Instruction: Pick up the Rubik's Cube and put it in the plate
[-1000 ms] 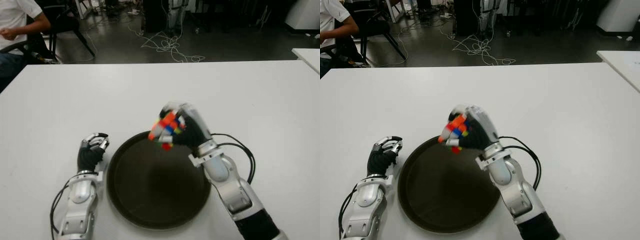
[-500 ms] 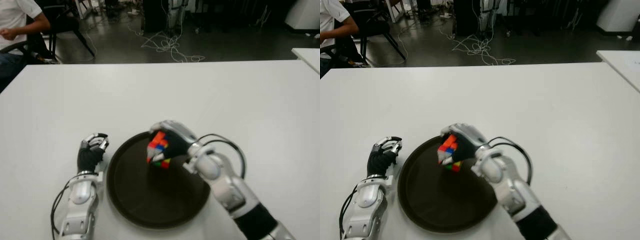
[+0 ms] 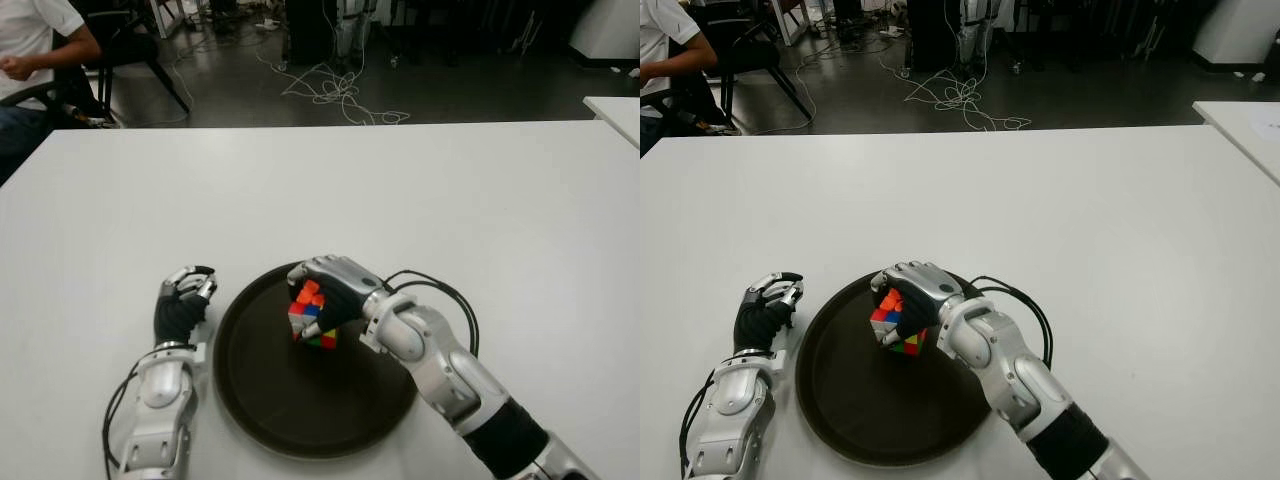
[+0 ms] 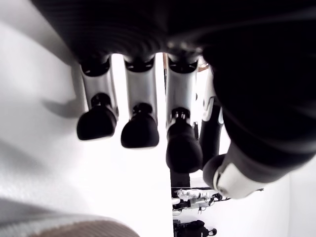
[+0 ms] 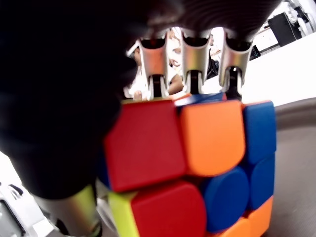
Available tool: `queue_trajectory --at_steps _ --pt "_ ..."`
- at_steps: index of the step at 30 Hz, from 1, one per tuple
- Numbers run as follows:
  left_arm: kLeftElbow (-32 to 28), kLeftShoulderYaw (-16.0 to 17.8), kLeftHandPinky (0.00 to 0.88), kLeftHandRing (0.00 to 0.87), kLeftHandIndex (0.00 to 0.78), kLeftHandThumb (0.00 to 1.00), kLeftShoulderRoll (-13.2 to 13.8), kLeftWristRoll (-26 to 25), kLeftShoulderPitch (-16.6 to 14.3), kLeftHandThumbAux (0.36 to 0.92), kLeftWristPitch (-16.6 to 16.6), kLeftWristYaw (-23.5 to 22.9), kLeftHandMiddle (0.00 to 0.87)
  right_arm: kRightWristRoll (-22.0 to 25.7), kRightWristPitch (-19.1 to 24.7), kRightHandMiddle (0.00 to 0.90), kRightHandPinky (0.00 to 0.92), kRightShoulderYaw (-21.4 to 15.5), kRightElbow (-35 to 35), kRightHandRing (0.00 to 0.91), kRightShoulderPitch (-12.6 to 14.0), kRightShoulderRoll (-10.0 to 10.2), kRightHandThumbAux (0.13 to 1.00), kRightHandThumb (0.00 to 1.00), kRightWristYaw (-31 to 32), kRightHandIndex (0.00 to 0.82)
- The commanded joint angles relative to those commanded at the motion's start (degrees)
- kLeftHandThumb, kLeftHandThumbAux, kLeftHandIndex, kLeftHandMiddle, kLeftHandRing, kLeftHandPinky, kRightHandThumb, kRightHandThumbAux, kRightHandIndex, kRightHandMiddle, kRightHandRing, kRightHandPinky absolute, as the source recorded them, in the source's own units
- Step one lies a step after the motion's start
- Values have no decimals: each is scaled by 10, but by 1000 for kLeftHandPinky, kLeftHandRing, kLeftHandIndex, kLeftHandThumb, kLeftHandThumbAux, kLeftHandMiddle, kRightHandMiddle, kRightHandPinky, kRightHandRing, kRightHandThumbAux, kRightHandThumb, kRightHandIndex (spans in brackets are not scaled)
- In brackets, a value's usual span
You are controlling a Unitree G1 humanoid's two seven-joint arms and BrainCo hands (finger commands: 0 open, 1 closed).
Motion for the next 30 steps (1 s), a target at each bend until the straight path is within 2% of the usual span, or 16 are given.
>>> queue_trajectory --at_steps 9,20,24,30 --pt "1 0 799 816 442 706 1 0 0 707 -6 -6 806 -9 8 759 791 8 1 780 -4 -4 863 286 14 568" --pt "1 -1 794 813 443 707 3 0 1 706 -9 -14 806 3 -7 733 761 0 15 754 -1 2 895 152 -9 564" --pt "4 0 802 814 443 707 4 5 -1 706 -3 -8 802 5 -21 739 760 -5 20 756 6 11 896 139 -47 587" --pt "4 -1 802 814 443 707 5 8 0 706 -4 -8 798 11 -33 758 763 -7 27 770 8 14 900 125 -69 616"
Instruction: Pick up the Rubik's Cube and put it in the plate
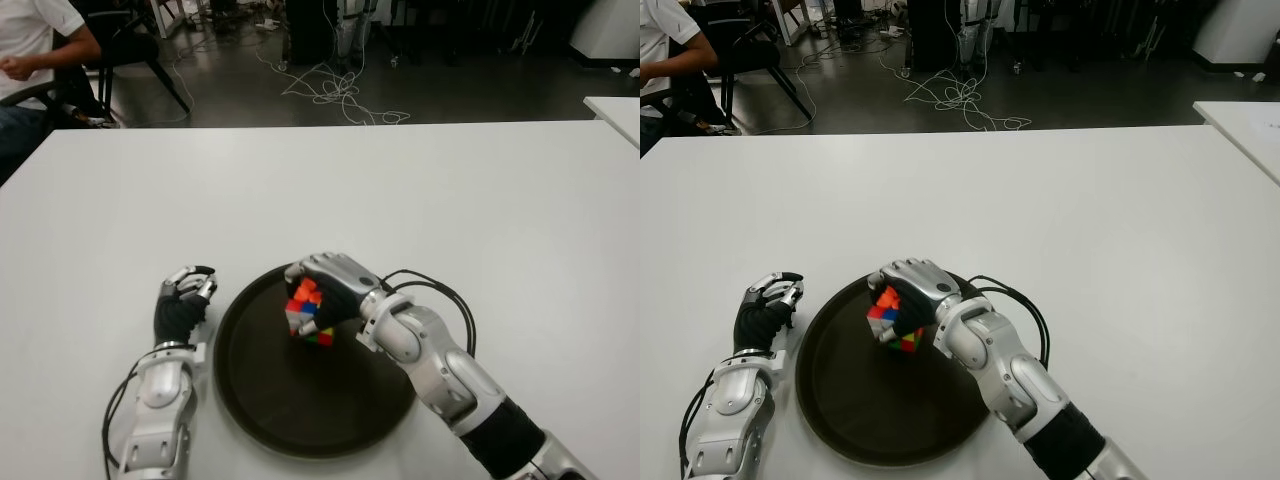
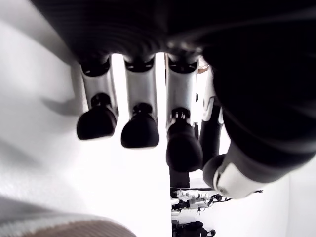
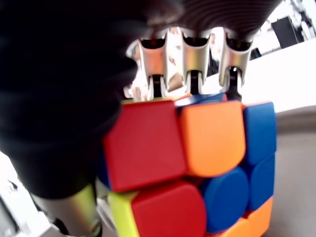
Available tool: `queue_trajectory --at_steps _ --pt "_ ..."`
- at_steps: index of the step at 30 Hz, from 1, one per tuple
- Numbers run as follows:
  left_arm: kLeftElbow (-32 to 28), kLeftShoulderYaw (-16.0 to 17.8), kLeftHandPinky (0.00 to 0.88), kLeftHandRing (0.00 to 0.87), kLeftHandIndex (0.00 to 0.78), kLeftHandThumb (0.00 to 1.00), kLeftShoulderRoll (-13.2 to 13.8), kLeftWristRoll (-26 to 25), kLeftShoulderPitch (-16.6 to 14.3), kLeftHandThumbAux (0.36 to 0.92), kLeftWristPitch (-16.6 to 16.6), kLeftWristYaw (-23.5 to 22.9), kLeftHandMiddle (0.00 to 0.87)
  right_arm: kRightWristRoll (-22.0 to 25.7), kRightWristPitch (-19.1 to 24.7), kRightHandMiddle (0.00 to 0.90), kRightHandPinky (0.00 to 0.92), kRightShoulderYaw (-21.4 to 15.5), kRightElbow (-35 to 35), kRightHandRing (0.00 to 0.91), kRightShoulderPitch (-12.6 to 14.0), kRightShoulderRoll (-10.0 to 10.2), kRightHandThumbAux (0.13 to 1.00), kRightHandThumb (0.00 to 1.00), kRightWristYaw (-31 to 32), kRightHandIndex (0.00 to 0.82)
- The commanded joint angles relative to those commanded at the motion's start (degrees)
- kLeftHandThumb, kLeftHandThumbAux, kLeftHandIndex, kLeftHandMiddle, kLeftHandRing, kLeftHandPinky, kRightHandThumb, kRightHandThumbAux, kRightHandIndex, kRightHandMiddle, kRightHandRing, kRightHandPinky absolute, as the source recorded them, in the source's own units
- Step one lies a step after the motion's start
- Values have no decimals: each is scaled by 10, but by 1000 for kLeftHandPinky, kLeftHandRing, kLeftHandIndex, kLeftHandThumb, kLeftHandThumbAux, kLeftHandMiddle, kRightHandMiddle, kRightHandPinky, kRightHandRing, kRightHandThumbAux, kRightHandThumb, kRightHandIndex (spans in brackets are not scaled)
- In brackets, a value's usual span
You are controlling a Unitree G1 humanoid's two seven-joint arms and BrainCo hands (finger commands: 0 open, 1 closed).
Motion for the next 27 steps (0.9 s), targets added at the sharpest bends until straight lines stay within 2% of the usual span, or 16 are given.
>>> queue_trajectory --at_steps 4,9,11,12,13,14,15,17,20,27 --pt "4 0 802 815 442 707 0 1 0 706 -9 0 798 0 -11 762 750 -2 7 767 1 0 913 62 -20 615" --pt "8 0 801 817 442 707 0 2 0 706 -17 0 799 7 -33 691 663 -10 14 704 3 0 914 10 -46 536" --pt "10 0 804 819 443 708 0 2 0 706 -20 0 801 19 -47 605 542 -15 17 619 5 1 902 4 -55 441" --pt "11 0 804 819 443 708 0 3 0 706 -24 0 801 35 -64 577 512 -20 23 592 7 3 900 3 -59 411" --pt "12 0 801 819 443 708 0 3 0 706 -27 0 802 47 -77 448 412 -23 27 469 7 5 889 2 -62 313" --pt "15 -1 800 819 443 709 0 4 0 705 -31 0 802 69 -93 402 376 -27 34 425 7 6 885 1 -56 278" --pt "16 -1 803 820 443 709 1 4 0 705 -35 0 803 83 -103 293 282 -29 39 316 6 6 869 0 -51 208" --pt "19 -1 808 822 443 709 0 5 0 705 -40 0 803 110 -117 168 170 -33 47 185 3 5 851 0 -35 127" --pt "21 -1 812 824 443 709 -1 6 0 705 -48 1 803 131 -128 93 95 -35 56 97 -1 1 839 0 -17 76" --pt "24 -1 811 825 443 709 -4 8 2 705 -60 6 802 141 -143 59 65 -37 62 42 -12 -10 852 0 4 49"
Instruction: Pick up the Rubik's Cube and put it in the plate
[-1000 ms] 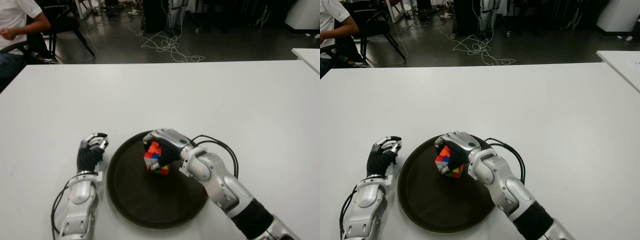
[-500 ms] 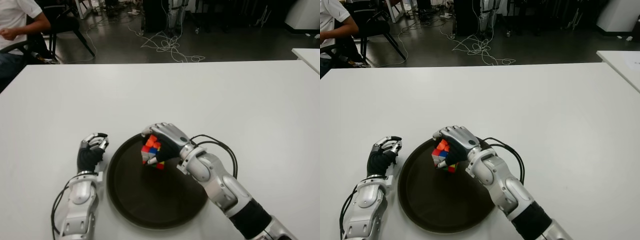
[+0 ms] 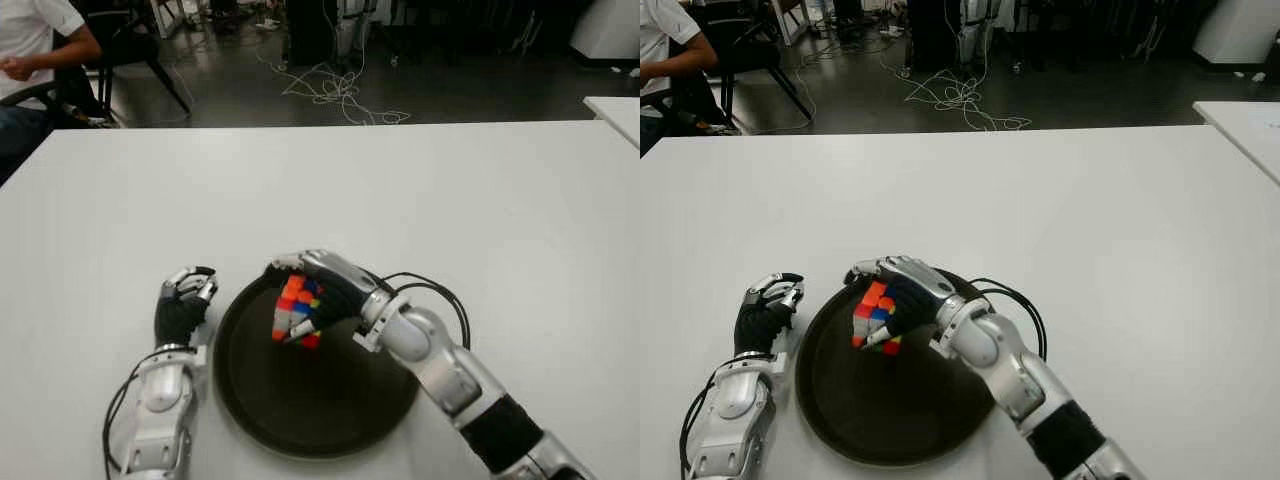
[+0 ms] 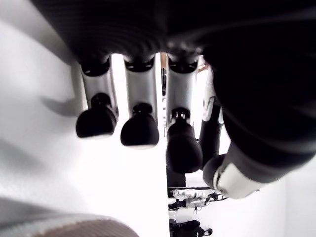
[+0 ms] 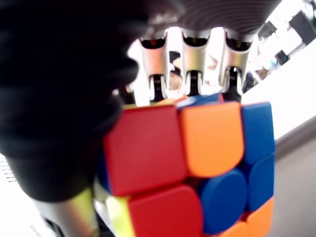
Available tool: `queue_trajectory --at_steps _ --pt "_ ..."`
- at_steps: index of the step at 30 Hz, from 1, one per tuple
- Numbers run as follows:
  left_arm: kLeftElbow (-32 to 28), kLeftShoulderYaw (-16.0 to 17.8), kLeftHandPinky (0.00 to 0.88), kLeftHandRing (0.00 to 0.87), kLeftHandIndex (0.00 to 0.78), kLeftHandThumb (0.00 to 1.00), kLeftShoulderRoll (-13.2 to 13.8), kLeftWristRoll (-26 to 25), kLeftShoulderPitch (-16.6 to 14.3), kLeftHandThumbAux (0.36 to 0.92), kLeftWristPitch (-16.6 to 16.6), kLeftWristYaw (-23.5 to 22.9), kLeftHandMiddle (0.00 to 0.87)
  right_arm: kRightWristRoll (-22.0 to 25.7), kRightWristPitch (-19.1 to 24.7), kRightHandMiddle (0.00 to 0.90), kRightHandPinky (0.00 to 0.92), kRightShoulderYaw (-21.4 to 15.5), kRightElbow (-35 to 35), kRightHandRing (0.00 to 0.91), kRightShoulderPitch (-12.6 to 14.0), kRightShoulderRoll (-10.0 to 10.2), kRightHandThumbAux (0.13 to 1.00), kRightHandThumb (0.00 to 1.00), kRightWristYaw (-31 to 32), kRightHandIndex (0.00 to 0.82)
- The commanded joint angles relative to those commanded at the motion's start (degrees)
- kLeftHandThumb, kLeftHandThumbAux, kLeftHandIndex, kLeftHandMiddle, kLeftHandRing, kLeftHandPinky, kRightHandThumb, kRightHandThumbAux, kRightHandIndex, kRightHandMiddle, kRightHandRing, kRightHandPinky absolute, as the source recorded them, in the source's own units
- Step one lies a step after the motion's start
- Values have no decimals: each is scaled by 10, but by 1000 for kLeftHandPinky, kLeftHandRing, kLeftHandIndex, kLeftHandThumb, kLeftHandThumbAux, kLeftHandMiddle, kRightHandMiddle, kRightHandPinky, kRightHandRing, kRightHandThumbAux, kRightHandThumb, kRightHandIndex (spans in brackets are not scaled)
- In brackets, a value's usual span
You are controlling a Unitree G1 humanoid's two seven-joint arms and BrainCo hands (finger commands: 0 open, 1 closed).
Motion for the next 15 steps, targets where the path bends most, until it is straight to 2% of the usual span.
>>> queue_trajectory --at_steps 10,15 --pt "-3 0 808 818 443 709 -2 2 2 706 1 1 798 -7 -11 68 67 -2 10 49 -4 -3 878 0 -3 58" --pt "-8 -1 806 818 443 708 -3 8 3 706 10 9 799 4 -10 60 62 -8 18 46 -1 5 882 0 -6 53"
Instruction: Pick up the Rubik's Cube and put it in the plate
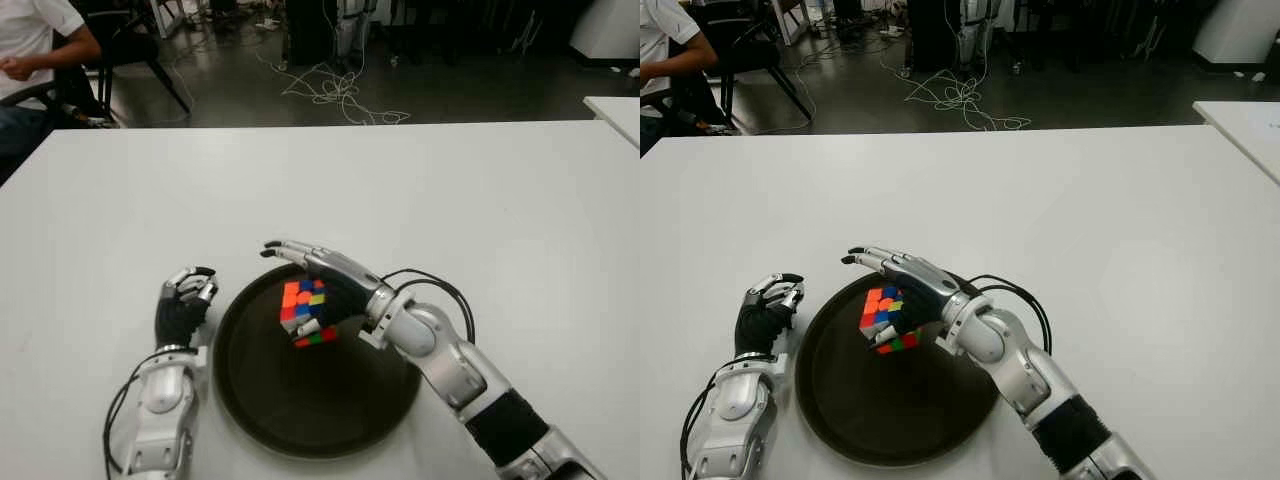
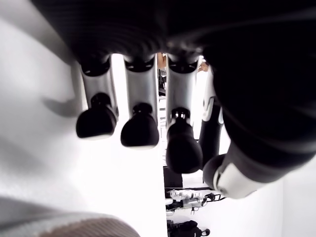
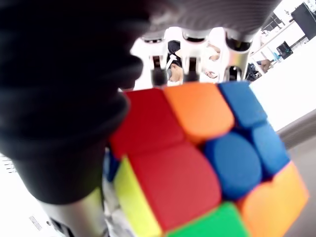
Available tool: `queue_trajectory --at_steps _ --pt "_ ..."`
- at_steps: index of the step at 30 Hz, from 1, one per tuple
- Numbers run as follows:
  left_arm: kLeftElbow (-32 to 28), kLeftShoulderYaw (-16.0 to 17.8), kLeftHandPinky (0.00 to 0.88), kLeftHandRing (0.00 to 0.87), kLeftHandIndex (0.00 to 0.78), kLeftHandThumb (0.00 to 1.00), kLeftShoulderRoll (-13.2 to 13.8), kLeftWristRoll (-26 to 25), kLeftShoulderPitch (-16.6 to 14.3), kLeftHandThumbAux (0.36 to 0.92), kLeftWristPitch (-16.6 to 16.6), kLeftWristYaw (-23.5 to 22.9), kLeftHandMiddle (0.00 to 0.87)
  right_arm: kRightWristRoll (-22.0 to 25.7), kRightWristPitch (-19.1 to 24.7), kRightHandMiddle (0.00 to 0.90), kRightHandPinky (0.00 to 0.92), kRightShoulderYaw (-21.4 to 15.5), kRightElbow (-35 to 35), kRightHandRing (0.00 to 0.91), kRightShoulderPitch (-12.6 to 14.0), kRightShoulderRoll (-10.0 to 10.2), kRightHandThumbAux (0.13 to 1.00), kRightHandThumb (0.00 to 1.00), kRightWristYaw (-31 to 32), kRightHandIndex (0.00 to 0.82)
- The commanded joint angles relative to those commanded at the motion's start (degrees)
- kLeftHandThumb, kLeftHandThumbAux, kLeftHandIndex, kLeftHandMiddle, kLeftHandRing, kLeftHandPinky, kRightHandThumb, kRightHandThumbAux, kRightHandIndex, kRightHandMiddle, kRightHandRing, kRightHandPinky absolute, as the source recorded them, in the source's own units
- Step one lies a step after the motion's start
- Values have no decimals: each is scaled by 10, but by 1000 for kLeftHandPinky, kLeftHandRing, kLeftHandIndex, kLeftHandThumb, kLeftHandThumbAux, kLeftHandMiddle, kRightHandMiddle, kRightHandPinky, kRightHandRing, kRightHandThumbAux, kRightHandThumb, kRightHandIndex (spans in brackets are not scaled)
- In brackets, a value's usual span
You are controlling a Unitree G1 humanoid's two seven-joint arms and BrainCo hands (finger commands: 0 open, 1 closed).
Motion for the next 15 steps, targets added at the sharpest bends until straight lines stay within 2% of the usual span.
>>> queue_trajectory --at_steps 9,15 --pt "-10 -4 802 813 443 707 -1 11 1 707 18 11 796 0 16 38 44 -3 -4 21 2 4 876 0 10 34" --pt "-16 -5 806 814 443 707 -1 11 2 707 26 14 797 -6 11 35 40 -3 -2 20 2 3 875 0 0 30"
